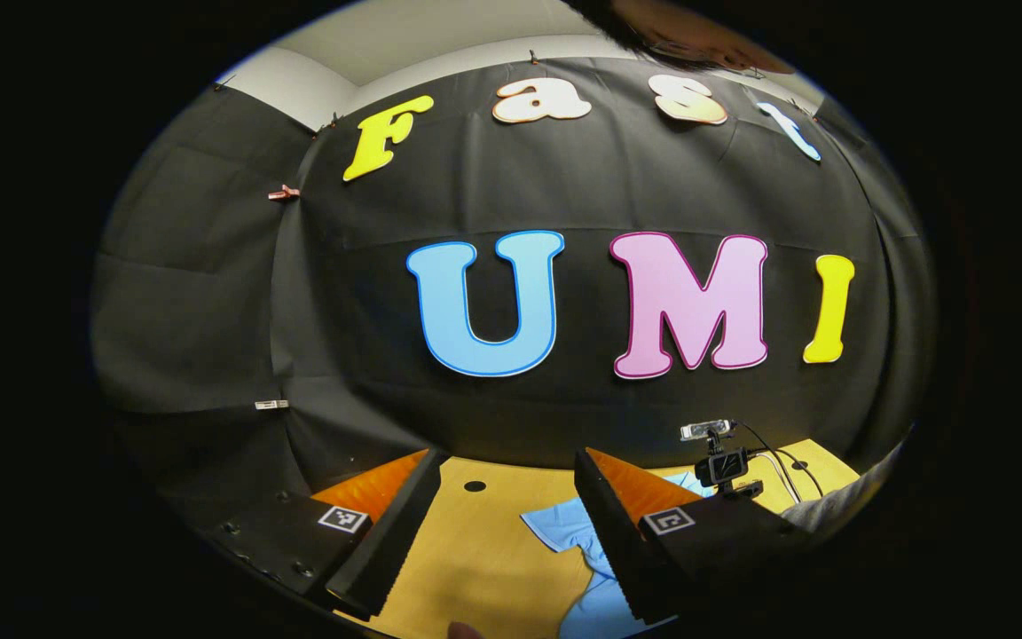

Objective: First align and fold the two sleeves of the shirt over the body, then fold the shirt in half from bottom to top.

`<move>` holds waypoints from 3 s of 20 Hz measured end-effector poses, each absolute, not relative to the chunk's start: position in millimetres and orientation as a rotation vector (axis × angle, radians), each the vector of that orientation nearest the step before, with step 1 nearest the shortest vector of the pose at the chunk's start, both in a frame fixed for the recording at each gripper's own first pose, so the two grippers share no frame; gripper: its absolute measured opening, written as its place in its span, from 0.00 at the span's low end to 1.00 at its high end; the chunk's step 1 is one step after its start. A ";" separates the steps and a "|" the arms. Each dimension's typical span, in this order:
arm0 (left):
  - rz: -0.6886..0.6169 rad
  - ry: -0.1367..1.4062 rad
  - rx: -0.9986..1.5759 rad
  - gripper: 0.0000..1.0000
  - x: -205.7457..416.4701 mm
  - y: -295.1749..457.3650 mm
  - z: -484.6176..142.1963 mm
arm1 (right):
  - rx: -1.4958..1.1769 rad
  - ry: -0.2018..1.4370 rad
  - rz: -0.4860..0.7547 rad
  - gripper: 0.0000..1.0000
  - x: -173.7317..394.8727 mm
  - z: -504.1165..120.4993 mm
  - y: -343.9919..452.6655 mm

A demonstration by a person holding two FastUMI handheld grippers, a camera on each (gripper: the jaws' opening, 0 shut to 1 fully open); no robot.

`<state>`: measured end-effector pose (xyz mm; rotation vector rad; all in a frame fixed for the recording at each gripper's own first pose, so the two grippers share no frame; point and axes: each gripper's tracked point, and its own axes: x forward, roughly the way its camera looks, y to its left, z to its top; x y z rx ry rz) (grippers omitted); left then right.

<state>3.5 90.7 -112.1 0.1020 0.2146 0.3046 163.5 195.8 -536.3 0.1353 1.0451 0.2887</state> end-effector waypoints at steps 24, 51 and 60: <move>0.195 0.208 0.058 0.97 30.6 73.7 -124.1 | 0.263 0.381 0.213 0.83 154.7 -241.1 97.8; 0.421 1.202 -0.152 0.97 189.7 149.5 -530.0 | 0.149 0.320 0.080 0.84 8.1 -135.6 -15.3; 0.380 1.149 -0.180 0.08 209.1 125.6 -535.0 | 0.149 0.350 0.077 0.84 6.2 -148.1 -21.5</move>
